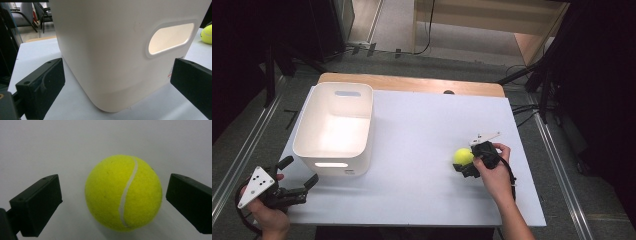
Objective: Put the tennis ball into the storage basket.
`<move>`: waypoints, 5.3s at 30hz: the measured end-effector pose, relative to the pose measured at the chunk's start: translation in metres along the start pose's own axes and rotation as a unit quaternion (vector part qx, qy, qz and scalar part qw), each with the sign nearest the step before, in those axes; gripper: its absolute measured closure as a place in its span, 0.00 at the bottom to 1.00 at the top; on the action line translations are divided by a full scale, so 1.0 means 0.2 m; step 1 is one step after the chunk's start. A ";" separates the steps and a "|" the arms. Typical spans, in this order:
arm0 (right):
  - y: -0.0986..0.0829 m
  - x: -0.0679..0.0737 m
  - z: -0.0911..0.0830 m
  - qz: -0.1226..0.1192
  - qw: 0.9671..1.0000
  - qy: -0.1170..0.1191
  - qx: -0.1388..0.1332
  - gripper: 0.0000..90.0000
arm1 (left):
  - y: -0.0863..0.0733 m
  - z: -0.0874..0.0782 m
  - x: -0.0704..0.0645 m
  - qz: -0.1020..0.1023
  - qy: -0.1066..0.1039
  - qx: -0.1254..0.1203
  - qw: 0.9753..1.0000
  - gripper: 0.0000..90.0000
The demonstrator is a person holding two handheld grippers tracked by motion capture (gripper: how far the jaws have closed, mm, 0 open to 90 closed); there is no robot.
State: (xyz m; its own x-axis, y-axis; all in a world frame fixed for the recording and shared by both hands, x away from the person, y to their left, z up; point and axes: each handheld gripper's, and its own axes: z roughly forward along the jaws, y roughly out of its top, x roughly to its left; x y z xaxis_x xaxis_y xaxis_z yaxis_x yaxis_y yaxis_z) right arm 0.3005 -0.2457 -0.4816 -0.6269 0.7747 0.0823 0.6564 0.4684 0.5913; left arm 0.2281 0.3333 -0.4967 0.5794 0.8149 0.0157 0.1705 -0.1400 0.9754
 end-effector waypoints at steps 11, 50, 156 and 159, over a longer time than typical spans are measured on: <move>0.01 0.00 0.03 0.008 1.000 -0.008 0.020 0.14 | 0.00 0.00 0.00 -0.001 0.000 -0.001 1.000 0.00; 0.05 -0.02 0.02 0.020 1.000 -0.004 0.023 0.26 | 0.00 0.00 0.00 -0.002 0.000 0.001 1.000 0.00; 0.72 0.30 0.02 -0.087 0.992 0.086 0.001 0.26 | 0.00 0.00 0.01 -0.009 -0.006 -0.004 1.000 0.00; 0.75 0.31 0.02 -0.092 0.992 0.088 -0.001 0.26 | 0.00 0.00 0.01 -0.009 -0.006 -0.004 1.000 0.00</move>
State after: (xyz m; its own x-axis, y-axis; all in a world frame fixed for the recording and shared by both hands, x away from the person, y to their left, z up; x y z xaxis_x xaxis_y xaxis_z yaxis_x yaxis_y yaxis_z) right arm 0.3612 -0.1253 -0.3923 -0.7996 0.5899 0.1125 0.5236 0.5930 0.6117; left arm 0.2286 0.3348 -0.4964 0.5859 0.8103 -0.0048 0.1745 -0.1203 0.9773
